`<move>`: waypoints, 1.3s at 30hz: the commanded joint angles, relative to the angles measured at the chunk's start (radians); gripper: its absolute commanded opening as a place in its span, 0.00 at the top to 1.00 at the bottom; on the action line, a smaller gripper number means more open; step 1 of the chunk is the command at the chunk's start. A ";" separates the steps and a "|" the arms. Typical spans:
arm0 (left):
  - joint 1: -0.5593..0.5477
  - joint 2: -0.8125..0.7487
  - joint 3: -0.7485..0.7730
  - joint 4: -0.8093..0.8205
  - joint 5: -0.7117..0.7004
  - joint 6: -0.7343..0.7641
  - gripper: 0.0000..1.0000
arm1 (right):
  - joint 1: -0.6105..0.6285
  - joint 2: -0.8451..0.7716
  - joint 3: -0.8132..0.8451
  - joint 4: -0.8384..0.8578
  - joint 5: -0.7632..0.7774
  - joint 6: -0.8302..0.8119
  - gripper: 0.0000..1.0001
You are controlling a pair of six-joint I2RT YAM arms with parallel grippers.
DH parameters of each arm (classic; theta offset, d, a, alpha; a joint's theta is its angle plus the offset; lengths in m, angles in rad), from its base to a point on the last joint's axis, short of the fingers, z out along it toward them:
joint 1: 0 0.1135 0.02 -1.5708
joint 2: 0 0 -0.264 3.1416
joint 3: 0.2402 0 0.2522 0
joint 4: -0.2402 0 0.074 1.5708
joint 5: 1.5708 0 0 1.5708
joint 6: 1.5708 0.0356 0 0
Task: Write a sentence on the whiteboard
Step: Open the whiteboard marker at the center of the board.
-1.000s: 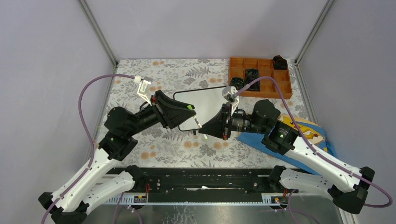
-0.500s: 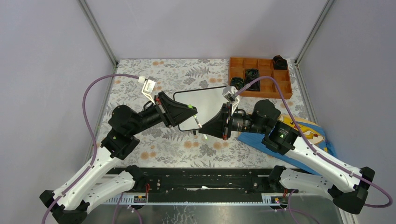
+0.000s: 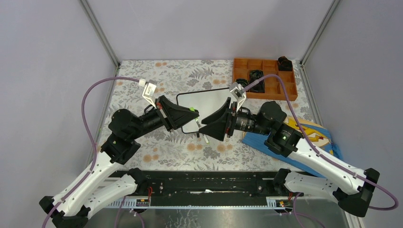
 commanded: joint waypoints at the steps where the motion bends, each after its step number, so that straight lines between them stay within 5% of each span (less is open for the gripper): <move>1: -0.002 -0.019 -0.017 0.019 -0.014 0.008 1.00 | 0.001 0.027 0.006 0.177 0.046 0.102 0.37; 11: -0.001 -0.046 -0.015 -0.004 -0.034 0.007 1.00 | 0.002 0.095 0.032 0.224 -0.001 0.155 0.45; 20: -0.002 -0.064 -0.010 -0.019 -0.060 0.013 1.00 | 0.002 0.065 -0.012 0.187 -0.009 0.127 1.00; 28: 0.000 -0.102 0.052 -0.094 -0.219 0.049 1.00 | 0.001 -0.019 -0.094 0.117 0.045 0.078 1.00; 39: 0.000 -0.100 0.043 -0.052 -0.241 0.014 1.00 | 0.002 -0.052 -0.134 0.129 0.039 0.087 1.00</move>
